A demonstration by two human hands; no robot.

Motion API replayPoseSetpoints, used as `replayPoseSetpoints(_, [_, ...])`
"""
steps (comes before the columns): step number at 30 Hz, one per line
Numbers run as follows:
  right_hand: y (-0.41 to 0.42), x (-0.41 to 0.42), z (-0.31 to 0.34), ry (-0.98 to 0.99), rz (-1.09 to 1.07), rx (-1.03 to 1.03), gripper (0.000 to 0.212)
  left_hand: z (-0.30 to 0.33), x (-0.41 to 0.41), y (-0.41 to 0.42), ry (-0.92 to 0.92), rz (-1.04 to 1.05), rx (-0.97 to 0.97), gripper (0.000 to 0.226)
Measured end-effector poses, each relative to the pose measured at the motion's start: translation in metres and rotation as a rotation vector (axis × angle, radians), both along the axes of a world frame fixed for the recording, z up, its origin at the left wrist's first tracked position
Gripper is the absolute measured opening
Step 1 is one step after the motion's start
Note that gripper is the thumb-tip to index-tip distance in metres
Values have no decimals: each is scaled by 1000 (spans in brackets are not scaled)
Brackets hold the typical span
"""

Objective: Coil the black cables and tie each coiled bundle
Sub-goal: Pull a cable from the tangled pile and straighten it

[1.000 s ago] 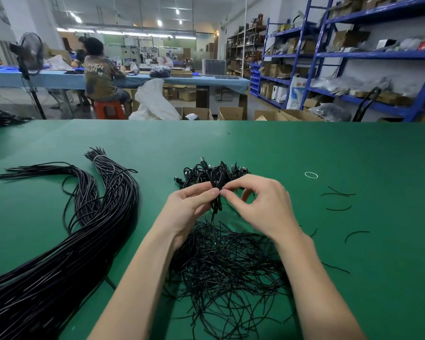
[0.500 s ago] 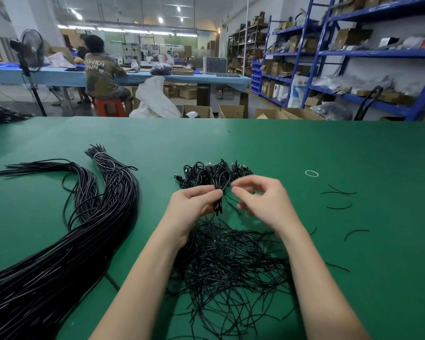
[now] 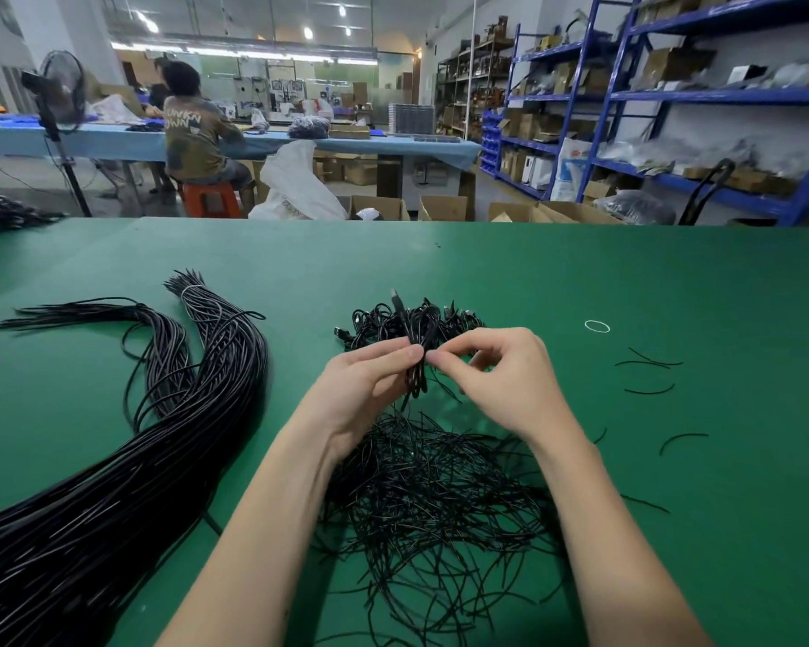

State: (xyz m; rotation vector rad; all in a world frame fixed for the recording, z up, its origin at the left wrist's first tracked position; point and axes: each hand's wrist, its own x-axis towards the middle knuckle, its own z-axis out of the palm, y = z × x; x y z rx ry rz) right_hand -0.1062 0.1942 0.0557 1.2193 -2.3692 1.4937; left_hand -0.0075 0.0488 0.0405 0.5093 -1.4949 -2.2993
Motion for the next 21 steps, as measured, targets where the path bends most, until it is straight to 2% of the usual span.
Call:
replayPoseSetpoints(2, [-4,4,5,-285,31,-65,20,1,1,0,51,37,-111,55])
replayPoseSetpoints(5, [-6,7,11,-1074,212,-230,19,4,2,3,112,55,-244,36])
replayPoseSetpoints(6, [-5,7,11,-1189,256,-252,15,4,2,3,120,58,-249,34])
replayPoseSetpoints(7, [-4,6,11,-1178,276,-228,12,4,1,2,121,64,-235,36])
replayPoseSetpoints(8, [-3,4,10,-1079,266,-170,11,4,0,0,114,65,-195,40])
replayPoseSetpoints(11, [1,2,11,-635,164,-38,5,2,0,-1,59,48,-34,51])
replayPoseSetpoints(13, [5,-2,7,-333,112,-53,19,1,1,-2,28,42,18,53])
replayPoseSetpoints(15, [6,-4,3,-94,79,-41,23,1,1,-2,20,26,39,52])
replayPoseSetpoints(17, [5,-3,1,40,49,4,17,0,1,-3,25,18,61,51])
replayPoseSetpoints(21, [3,-1,-3,85,8,-5,5,-1,1,-3,21,10,42,51])
